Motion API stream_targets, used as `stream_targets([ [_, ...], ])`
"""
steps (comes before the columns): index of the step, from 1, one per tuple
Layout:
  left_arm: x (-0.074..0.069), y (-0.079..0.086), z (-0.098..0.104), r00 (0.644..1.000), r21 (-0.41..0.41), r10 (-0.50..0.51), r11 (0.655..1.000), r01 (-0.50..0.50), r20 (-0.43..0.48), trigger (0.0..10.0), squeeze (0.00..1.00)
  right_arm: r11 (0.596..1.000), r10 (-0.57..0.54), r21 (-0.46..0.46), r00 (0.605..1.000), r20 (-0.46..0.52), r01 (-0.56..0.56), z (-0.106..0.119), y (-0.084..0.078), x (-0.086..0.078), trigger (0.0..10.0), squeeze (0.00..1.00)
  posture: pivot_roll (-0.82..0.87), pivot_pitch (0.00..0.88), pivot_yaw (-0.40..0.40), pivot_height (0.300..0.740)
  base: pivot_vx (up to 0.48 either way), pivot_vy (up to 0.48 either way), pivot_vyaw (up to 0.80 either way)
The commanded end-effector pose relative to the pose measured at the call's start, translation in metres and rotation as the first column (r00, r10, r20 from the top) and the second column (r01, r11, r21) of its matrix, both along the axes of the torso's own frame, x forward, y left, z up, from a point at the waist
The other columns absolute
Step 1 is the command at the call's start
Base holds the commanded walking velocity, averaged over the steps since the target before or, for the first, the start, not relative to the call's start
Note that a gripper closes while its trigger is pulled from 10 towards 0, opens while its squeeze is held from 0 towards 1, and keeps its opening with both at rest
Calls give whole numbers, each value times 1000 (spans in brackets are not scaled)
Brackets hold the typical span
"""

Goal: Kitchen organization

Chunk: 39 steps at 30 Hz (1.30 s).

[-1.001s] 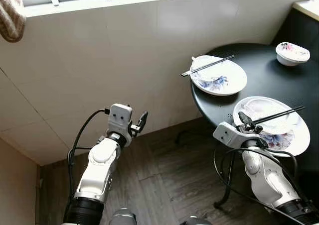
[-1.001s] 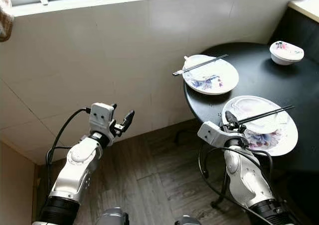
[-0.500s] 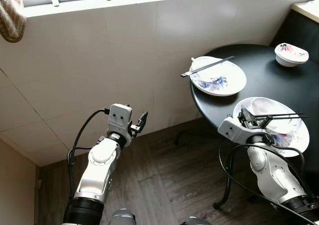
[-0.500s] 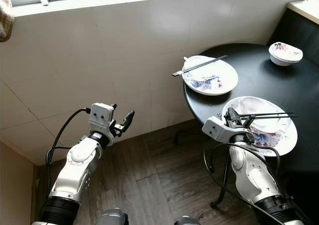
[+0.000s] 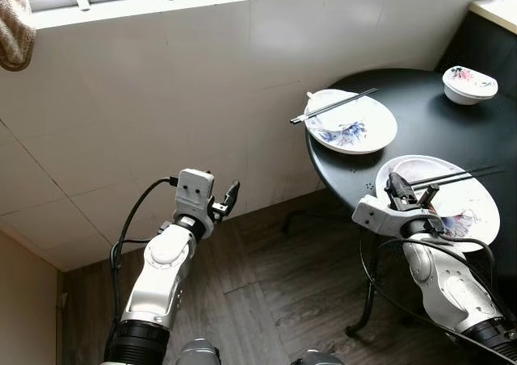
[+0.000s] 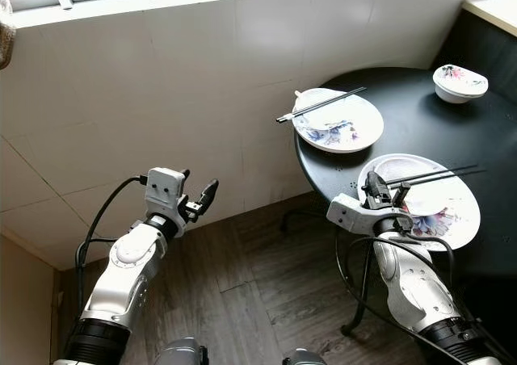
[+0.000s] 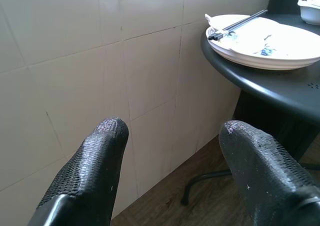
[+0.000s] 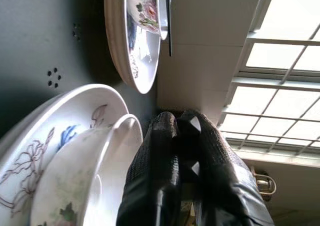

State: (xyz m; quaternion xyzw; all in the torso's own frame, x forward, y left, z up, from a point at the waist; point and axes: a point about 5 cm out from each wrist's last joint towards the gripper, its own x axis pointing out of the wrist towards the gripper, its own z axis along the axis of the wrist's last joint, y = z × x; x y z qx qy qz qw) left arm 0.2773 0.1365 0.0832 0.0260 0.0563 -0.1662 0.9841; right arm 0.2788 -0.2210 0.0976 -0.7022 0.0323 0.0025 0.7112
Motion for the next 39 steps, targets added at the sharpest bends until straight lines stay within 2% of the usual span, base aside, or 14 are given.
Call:
stream_targets([
  [1,0,1,-3,1000,-3,4,1000,-4,-20,10000,0,1000,16,4,995,102,-17,21,2,5,0,0,59,0,-28,740,0,0,0],
  [6,0,0,-4,1000,-6,5,1000,-5,-22,10000,0,995,71,51,961,267,-87,53,12,10,0,0,58,0,-27,740,0,0,0],
  [7,0,0,-4,1000,-6,5,1000,-5,-22,10000,0,995,71,51,961,267,-87,53,12,10,0,0,58,0,-27,740,0,0,0],
  [8,0,0,-4,1000,-6,5,1000,-5,-23,10000,0,988,93,88,942,323,-128,63,19,11,2275,0,60,0,-28,740,0,0,781],
  [10,0,0,-5,1000,-7,6,1000,-6,-23,10000,0,980,122,107,926,356,-170,69,26,11,2588,0,61,0,-29,740,0,0,791],
  [11,0,0,-4,1000,-7,7,1000,-7,-22,10000,0,967,158,127,910,383,-221,75,33,12,2471,0,61,0,-29,740,0,0,800],
  [12,0,1,-4,1000,-8,10,1000,-10,-20,10000,0,948,208,134,878,431,-290,86,45,11,0,0,66,0,-29,740,0,0,800],
  [16,1,1,-4,1000,-10,15,1000,-15,-18,10000,0,935,256,99,845,469,-339,95,56,12,0,0,68,0,-30,740,0,0,800],
  [17,1,1,-4,1000,-11,17,1000,-17,-16,10000,0,928,279,83,827,488,-362,99,62,14,667,0,68,0,-30,740,0,0,800],
  [18,1,1,-4,1000,-11,17,1000,-17,-16,10000,0,928,279,83,827,488,-362,99,62,14,667,0,68,0,-30,740,0,0,800],
  [19,1,1,-4,1000,-11,17,1000,-17,-16,10000,0,919,292,91,819,494,-383,100,65,14,0,0,72,0,-31,740,0,0,800],
  [25,2,3,-3,1000,-13,26,1000,-27,-9,10000,0,860,365,119,761,536,-497,110,84,14,0,0,81,0,-33,740,0,0,800],
  [33,3,3,-1,1000,-14,30,999,-30,-4,10000,0,818,389,171,747,538,-549,106,102,16,0,0,89,0,-35,740,0,0,800],
  [39,5,3,1,999,-18,34,999,-34,2,10000,0,788,380,258,770,512,-560,98,108,17,0,0,90,0,-37,740,0,0,800],
])
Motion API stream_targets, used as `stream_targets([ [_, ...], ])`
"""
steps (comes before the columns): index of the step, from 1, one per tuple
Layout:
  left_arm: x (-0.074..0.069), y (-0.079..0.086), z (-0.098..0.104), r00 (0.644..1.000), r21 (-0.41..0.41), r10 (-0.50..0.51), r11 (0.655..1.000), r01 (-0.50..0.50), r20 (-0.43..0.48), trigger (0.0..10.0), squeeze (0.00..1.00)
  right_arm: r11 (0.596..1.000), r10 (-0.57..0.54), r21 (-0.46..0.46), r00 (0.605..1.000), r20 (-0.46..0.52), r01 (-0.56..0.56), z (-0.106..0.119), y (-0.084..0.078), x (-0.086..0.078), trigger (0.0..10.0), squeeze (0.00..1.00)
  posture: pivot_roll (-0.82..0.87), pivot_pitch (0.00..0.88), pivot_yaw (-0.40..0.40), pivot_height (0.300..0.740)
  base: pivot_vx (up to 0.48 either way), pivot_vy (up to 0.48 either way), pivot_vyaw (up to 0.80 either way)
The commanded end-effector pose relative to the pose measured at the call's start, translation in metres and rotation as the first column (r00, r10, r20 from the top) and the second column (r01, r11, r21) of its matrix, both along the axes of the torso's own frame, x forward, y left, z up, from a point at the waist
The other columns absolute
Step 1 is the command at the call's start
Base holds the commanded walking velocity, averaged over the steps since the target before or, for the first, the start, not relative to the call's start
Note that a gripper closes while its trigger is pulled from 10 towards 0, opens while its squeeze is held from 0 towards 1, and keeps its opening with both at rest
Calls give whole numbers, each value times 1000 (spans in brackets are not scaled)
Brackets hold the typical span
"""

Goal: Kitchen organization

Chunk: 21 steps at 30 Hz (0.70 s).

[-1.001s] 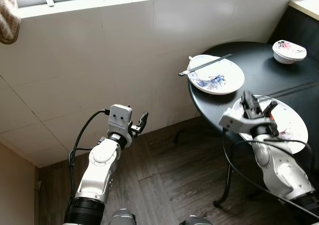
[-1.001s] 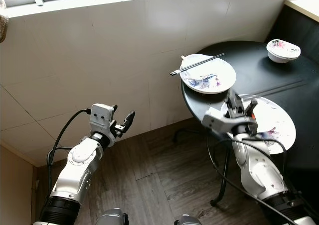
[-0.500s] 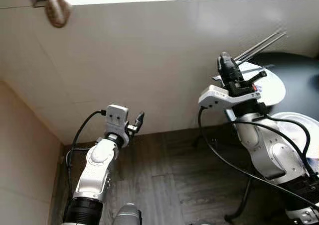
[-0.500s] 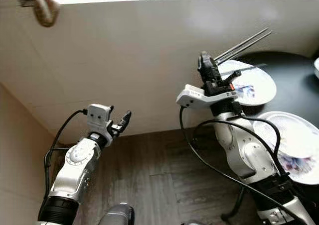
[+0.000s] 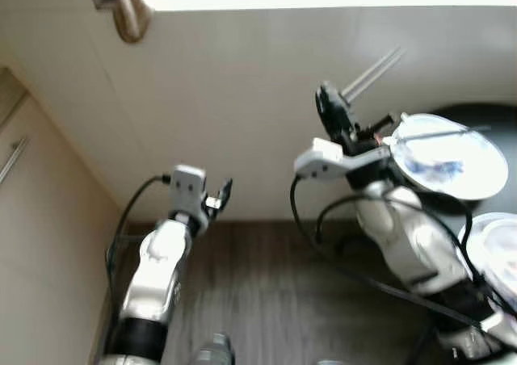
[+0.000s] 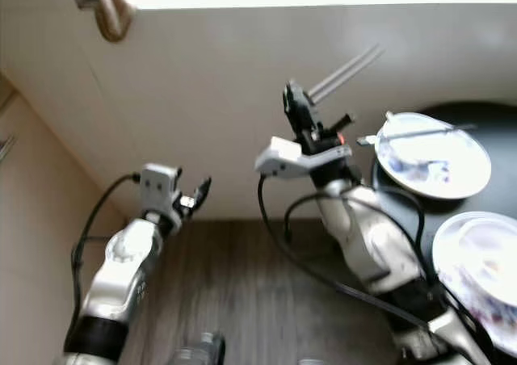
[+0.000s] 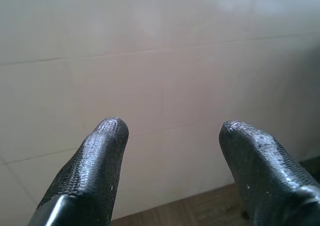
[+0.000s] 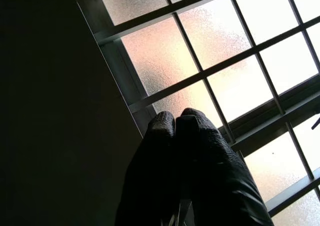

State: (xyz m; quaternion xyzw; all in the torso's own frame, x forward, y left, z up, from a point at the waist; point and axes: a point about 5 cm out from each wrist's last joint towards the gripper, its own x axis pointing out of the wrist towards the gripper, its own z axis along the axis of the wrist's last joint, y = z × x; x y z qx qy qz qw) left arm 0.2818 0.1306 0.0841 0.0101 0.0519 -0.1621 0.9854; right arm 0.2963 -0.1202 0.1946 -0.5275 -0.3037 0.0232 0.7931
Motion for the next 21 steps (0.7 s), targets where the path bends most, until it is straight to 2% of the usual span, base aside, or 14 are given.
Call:
stream_targets([
  [1,1,9,0,1000,14,23,1000,-23,-2,10000,0,999,34,37,999,-15,-34,1,7,0,0,0,90,0,-37,740,0,0,800],
  [12,3,11,1,1000,7,30,1000,-30,3,10000,0,986,64,158,992,-108,-47,-10,9,1,0,0,91,0,-33,740,0,0,800],
  [15,4,11,3,1000,-29,28,999,-28,-2,10000,0,978,75,203,987,-145,-45,-14,9,1,0,0,94,0,-33,740,0,0,800],
  [17,5,10,4,1000,-47,29,998,-29,-7,10000,0,974,82,224,983,-162,-44,-16,9,1,0,0,96,0,-33,740,0,446,800],
  [21,5,11,5,1000,-32,22,999,-22,-1,10000,0,957,105,286,973,-204,-43,-21,8,2,0,0,96,0,-32,740,0,449,800],
])
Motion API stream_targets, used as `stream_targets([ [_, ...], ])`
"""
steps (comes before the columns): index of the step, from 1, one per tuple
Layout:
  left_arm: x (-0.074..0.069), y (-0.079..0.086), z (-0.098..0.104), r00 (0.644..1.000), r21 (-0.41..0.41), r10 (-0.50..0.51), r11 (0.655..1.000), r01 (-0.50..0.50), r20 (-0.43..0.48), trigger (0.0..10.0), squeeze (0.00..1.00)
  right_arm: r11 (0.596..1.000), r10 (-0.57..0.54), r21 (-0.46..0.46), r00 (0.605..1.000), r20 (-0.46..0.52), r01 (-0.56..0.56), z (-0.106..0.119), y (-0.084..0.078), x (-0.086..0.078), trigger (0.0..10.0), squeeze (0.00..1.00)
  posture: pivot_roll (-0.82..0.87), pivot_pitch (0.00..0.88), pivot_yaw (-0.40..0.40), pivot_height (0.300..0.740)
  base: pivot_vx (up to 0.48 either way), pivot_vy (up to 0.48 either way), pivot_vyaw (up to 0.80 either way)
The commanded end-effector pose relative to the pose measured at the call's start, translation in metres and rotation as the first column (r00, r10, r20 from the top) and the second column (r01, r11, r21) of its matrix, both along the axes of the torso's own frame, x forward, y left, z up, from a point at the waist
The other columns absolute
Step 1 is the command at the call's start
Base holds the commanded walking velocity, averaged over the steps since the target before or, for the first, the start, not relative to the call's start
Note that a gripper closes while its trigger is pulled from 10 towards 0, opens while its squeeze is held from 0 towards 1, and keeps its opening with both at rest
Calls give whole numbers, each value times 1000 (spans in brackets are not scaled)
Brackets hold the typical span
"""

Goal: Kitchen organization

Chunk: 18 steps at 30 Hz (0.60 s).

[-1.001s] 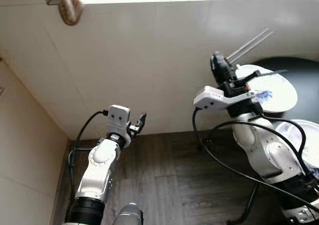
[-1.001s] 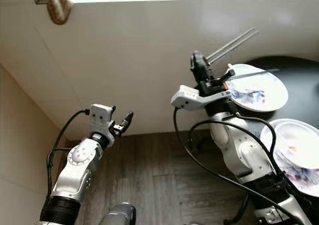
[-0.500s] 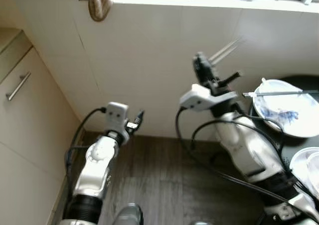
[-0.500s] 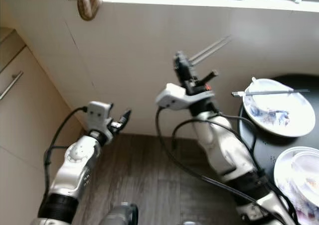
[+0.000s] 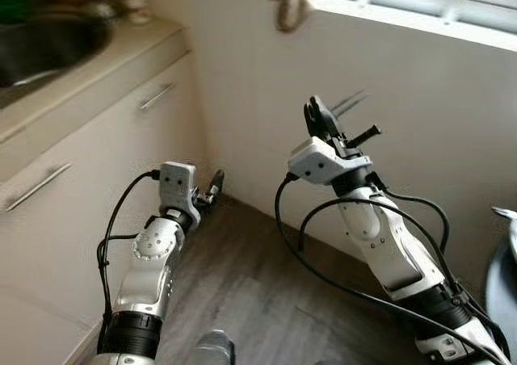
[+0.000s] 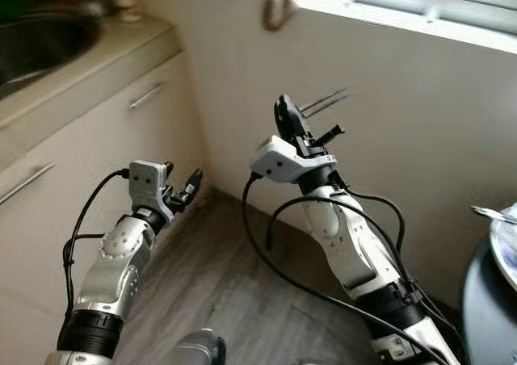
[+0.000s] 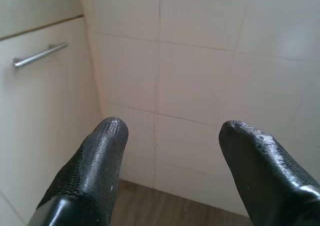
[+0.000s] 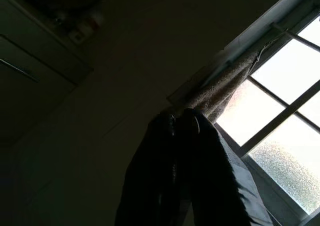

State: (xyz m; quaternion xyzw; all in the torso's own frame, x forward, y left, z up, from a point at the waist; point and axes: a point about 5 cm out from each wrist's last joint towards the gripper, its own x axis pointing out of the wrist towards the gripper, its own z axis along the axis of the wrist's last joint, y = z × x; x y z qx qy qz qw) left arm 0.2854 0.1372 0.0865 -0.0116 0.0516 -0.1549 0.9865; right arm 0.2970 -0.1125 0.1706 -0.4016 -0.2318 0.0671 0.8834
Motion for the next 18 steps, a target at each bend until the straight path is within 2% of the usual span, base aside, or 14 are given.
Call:
stream_targets([
  [1,1,4,3,1000,11,5,1000,-5,7,10000,0,999,17,52,1000,-14,-16,2,0,1,0,0,96,0,-32,740,0,446,800],
  [2,1,4,3,1000,11,6,1000,-6,7,10000,0,997,24,75,999,-25,-22,2,0,1,0,0,96,0,-32,740,0,446,800],
  [3,1,5,4,1000,9,12,1000,-12,19,10000,0,992,28,121,999,-47,-22,1,-1,1,4510,0,98,0,-32,740,0,311,0],
  [4,2,5,4,1000,9,13,1000,-13,22,10000,0,991,26,131,998,-52,-20,1,-1,1,4510,0,100,0,-33,740,0,311,0],
  [6,2,6,5,1000,10,17,1000,-18,26,10000,0,988,34,155,997,-65,-24,1,-1,2,10000,0,100,0,-33,740,0,0,0],
  [15,4,11,15,994,1,48,999,-49,93,10000,0,981,46,188,999,-4,-44,12,-3,3,10000,0,105,0,-38,740,0,0,0],
  [18,5,13,20,991,-16,56,998,-54,122,10000,0,988,50,145,998,40,-55,17,0,1,10000,0,105,0,-38,740,0,0,0],
])
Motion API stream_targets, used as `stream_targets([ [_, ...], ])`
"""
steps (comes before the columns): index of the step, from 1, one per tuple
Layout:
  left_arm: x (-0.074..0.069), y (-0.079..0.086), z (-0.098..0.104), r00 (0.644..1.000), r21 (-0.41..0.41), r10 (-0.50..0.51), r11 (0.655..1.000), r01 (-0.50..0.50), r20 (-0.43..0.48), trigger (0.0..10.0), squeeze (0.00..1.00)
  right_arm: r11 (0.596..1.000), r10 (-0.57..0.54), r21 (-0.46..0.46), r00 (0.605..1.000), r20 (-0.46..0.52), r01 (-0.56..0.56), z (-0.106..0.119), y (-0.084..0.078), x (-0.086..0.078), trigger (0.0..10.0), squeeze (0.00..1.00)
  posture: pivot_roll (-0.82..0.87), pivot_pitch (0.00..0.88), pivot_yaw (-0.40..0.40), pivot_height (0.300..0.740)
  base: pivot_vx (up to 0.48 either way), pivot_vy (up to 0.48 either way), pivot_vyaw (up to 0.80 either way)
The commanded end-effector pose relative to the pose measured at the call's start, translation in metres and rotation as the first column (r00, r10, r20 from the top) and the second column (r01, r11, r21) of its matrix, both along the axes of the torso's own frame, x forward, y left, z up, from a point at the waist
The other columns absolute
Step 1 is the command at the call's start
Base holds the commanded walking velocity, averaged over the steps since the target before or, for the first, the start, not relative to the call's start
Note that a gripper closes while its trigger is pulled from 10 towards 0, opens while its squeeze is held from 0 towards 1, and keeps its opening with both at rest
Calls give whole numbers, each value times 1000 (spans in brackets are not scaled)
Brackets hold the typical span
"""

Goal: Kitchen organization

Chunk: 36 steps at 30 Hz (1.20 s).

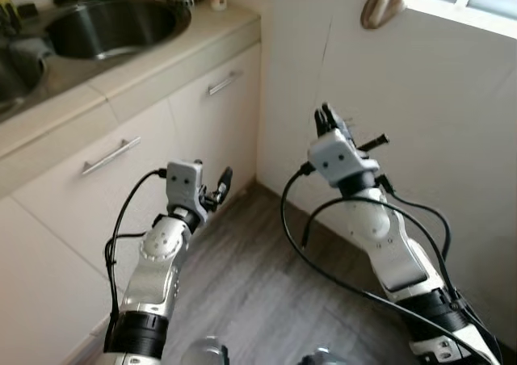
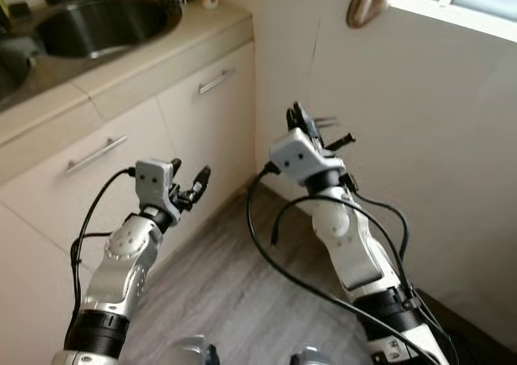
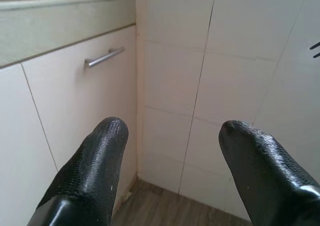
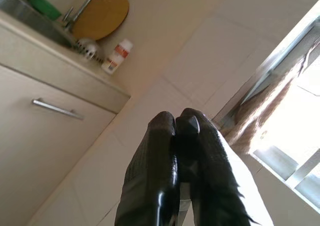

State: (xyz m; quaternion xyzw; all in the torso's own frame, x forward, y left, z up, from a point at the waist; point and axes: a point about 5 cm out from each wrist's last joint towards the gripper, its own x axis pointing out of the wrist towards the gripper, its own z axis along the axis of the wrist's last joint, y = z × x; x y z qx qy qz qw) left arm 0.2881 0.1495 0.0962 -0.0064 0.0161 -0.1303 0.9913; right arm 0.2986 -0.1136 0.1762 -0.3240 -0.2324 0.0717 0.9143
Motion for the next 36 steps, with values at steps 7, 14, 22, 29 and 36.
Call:
stream_targets([
  [7,4,0,24,991,-14,7,1000,-5,136,10000,0,999,43,12,993,106,-45,18,4,-3,10000,0,111,0,-40,740,324,0,686],
  [14,5,1,29,985,3,14,1000,-15,171,10000,0,994,86,52,990,114,-93,24,4,0,10000,0,115,0,-41,740,480,0,534],
  [22,8,-2,53,956,51,5,998,-21,292,10000,0,992,110,36,980,165,-117,36,5,3,10000,0,128,0,-55,740,472,0,300],
  [29,6,-5,95,871,109,3,992,-65,491,10000,0,981,151,81,951,269,-178,68,5,2,10000,0,140,0,-62,740,450,0,343],
  [36,7,-5,89,881,104,18,992,-77,472,10000,0,943,235,165,928,288,-290,77,12,-1,10000,0,141,0,-67,740,443,0,686],
])
